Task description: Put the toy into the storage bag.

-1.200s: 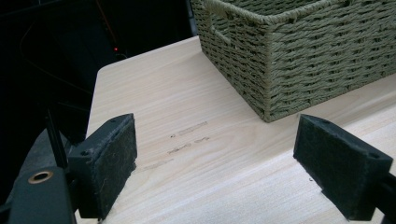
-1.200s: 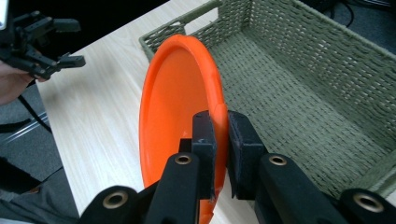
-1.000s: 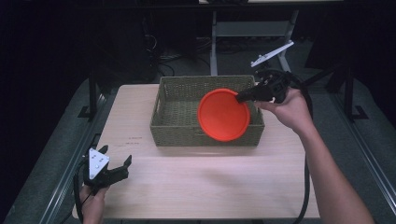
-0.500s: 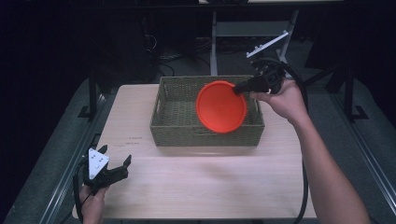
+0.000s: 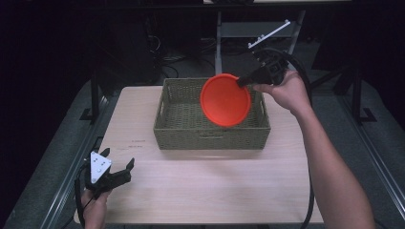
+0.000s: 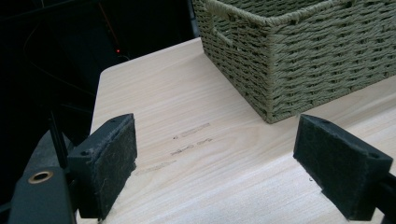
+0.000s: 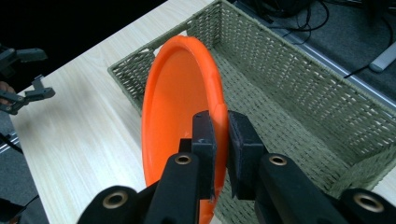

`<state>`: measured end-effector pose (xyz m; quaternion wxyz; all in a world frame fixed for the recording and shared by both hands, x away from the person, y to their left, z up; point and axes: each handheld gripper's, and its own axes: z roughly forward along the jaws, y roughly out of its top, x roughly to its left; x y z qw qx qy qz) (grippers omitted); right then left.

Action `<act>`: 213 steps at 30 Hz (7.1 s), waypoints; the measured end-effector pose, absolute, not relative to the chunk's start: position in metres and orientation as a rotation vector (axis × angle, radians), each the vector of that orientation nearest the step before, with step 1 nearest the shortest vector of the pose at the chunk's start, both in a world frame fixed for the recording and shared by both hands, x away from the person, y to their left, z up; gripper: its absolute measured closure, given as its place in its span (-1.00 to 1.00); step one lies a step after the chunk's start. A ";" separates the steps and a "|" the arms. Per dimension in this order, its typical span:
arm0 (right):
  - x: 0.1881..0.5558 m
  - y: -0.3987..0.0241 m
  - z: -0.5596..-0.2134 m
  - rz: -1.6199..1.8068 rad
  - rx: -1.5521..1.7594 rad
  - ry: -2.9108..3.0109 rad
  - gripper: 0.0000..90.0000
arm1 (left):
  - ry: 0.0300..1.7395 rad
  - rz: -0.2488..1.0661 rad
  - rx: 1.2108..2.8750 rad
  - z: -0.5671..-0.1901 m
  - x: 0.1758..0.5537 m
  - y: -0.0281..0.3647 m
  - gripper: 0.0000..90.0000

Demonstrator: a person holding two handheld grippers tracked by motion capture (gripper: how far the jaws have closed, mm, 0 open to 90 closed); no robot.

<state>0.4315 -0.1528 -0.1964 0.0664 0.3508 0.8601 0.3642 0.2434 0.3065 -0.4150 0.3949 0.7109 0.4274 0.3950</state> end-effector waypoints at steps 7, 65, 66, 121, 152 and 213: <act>0.447 -0.151 -0.198 1.102 1.089 2.585 0.82 | 1.085 0.998 1.790 -0.415 0.244 0.306 -0.72; 0.514 -0.150 -0.299 1.077 1.437 2.525 0.82 | 1.073 1.002 1.805 -0.416 0.245 0.305 -0.72; 0.514 -0.150 -0.299 1.077 1.437 2.525 0.82 | 1.075 1.002 1.807 -0.416 0.244 0.305 -0.72; 0.531 -0.151 -0.376 0.906 1.725 2.589 0.69 | 1.083 1.000 1.802 -0.416 0.245 0.306 -0.72; 0.536 -0.148 -0.389 0.782 1.814 2.590 0.17 | 1.086 1.001 1.803 -0.416 0.245 0.306 -0.72; 0.476 -0.195 -0.325 1.347 1.595 2.568 -0.26 | 1.084 1.001 1.812 -0.416 0.244 0.303 -0.72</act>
